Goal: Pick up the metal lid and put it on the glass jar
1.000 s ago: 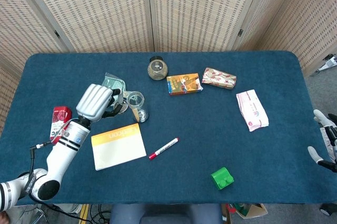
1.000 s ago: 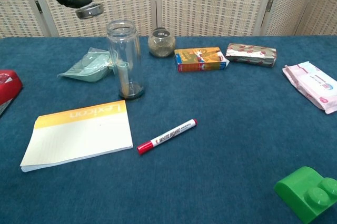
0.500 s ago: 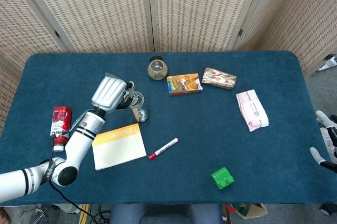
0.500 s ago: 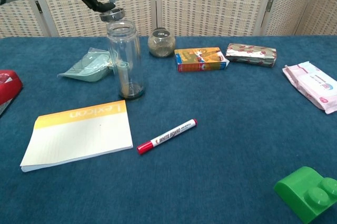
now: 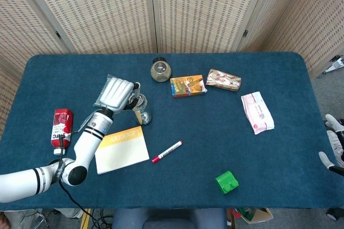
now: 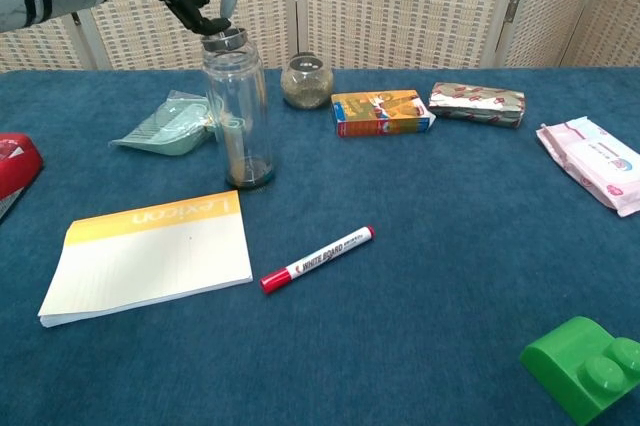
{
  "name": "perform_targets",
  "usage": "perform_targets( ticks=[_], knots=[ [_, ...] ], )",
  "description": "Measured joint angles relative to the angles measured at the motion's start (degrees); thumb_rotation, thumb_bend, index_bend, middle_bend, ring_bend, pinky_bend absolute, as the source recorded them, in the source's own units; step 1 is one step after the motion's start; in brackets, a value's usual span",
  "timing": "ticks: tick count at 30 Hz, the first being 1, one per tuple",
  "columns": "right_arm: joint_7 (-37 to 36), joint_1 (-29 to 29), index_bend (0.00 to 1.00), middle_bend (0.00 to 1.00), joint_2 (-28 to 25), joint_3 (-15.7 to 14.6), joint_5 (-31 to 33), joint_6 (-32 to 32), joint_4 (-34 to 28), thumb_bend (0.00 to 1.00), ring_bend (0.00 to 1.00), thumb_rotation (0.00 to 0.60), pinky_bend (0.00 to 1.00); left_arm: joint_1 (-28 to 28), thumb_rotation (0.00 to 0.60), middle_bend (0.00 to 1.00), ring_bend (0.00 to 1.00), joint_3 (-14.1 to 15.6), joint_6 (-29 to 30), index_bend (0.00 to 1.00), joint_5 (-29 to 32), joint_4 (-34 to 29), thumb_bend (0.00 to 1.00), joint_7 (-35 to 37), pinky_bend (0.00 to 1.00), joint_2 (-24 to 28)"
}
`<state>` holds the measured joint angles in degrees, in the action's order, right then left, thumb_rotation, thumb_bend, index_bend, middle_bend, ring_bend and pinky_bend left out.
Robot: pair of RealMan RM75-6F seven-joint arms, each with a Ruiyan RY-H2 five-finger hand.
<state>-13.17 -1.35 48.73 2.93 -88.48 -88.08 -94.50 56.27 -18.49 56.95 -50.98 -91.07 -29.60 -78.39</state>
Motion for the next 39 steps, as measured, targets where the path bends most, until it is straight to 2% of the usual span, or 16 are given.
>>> perform_targets(
  ticks=[13,21,39],
  knots=[
    [-0.90,0.41,0.02,0.22,0.32,-0.08,0.28,-0.22,1.01,0.30,0.08,0.600,0.23,1.25,0.600,1.00,1.00,1.23,0.35,0.60,1.73,2.08,0.54,-1.56,1.00,-1.22],
    [-1.07,0.41,0.02,0.22,0.44,-0.07,0.19,-0.21,1.25,0.30,0.08,0.600,0.23,1.50,0.600,1.00,1.00,1.67,0.76,0.51,2.62,1.24,0.51,-2.48,1.00,-0.88],
    [-1.16,0.47,0.02,0.22,0.50,0.02,0.32,-0.19,1.37,0.31,0.08,0.600,0.23,1.69,0.600,1.00,1.00,2.47,1.68,0.40,4.45,-1.85,0.51,-3.99,1.00,0.70]
  ],
)
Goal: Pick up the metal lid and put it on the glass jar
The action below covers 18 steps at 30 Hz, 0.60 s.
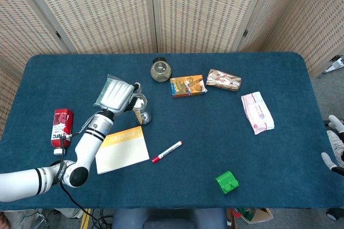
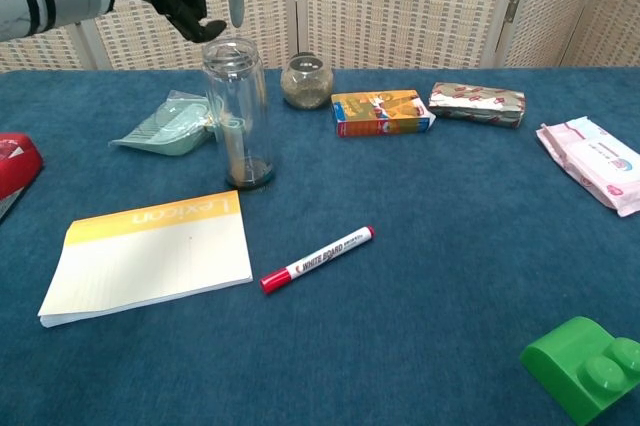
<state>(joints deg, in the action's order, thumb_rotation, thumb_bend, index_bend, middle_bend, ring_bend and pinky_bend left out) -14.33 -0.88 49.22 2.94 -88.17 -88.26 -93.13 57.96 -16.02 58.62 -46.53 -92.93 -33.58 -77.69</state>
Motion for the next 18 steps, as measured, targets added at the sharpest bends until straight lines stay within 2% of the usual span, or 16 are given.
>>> perform_targets(
  ticks=[5,7,15,18],
  knots=[
    [-0.20,0.05,0.02,0.22,-0.06,0.07,0.13,-0.05,0.13,0.31,0.08,0.600,0.23,-1.43,0.600,1.00,1.00,-0.60,2.42,0.36,-0.53,-2.35,0.51,1.90,1.00,1.29],
    [-0.32,0.07,0.02,0.22,-0.14,0.08,0.19,-0.01,0.18,0.31,0.08,0.600,0.23,-2.53,0.600,0.96,0.98,-0.76,3.79,0.36,-0.74,-3.82,0.51,2.79,1.00,2.16],
    [-0.81,-0.08,0.02,0.22,-0.37,-0.11,0.20,0.70,0.35,0.30,0.08,0.600,0.23,-9.09,0.600,0.74,0.70,0.38,11.27,0.35,-1.81,-9.18,0.49,5.32,1.00,5.44],
    [-0.93,-0.20,0.02,0.22,-0.30,-0.14,0.12,0.92,0.56,0.30,0.08,0.600,0.23,-12.59,0.600,0.65,0.63,1.75,14.39,0.34,-2.77,-11.35,0.49,6.51,0.92,6.97]
  ],
)
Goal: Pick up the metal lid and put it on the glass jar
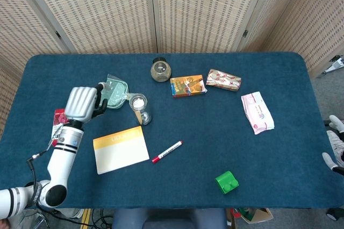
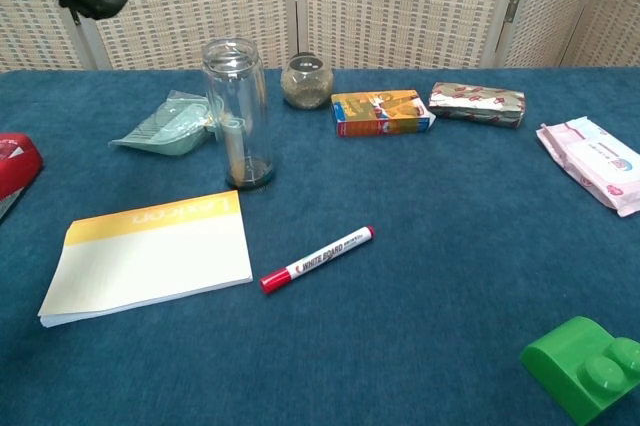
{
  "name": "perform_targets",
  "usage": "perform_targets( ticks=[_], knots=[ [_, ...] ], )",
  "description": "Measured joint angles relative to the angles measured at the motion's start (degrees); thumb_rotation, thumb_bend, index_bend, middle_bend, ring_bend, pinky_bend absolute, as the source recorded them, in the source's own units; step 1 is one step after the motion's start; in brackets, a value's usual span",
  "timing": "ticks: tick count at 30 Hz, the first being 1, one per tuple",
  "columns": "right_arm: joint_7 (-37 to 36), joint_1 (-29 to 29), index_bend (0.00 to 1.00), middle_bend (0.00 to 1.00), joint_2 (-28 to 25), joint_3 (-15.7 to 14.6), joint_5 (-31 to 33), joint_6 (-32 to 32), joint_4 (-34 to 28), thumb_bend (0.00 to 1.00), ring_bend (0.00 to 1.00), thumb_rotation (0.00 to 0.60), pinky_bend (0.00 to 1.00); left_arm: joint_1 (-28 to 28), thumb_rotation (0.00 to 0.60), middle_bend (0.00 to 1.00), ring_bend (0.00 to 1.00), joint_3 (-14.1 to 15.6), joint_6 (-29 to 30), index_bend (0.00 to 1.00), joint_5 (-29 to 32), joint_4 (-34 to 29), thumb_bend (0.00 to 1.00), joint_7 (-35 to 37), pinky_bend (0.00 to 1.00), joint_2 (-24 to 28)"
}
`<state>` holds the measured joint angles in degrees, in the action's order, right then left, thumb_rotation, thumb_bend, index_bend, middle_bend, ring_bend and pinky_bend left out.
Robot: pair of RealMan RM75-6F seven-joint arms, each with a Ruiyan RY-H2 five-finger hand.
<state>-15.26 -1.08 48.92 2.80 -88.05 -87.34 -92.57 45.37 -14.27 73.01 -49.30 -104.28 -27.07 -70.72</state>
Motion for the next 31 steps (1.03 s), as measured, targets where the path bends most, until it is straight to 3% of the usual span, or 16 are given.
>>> perform_targets(
  ticks=[7,13,25,31],
  knots=[
    [-0.54,-0.55,0.02,0.22,0.98,-0.24,-0.89,0.64,0.75,0.30,0.08,0.600,0.23,-8.37,0.600,0.50,0.48,5.59,6.20,0.33,-6.51,-2.56,0.49,2.69,0.70,1.95],
    [-0.96,-1.07,0.02,0.22,2.28,-0.68,-1.33,1.66,1.74,0.31,0.08,0.600,0.23,-15.04,0.600,0.46,0.43,10.20,11.97,0.33,-14.01,-2.49,0.49,5.33,0.60,1.84],
    [-0.58,-1.75,0.02,0.22,3.47,-1.04,-1.98,2.34,1.93,0.31,0.08,0.600,0.23,-26.54,0.600,0.44,0.41,16.51,21.51,0.33,-25.58,-2.76,0.47,7.00,0.55,0.59],
    [-0.45,-1.80,0.02,0.22,3.78,-1.25,-2.28,2.28,1.93,0.31,0.08,0.600,0.23,-29.49,0.600,0.42,0.40,17.12,22.21,0.33,-27.39,-3.20,0.47,6.44,0.54,0.63]
  ],
)
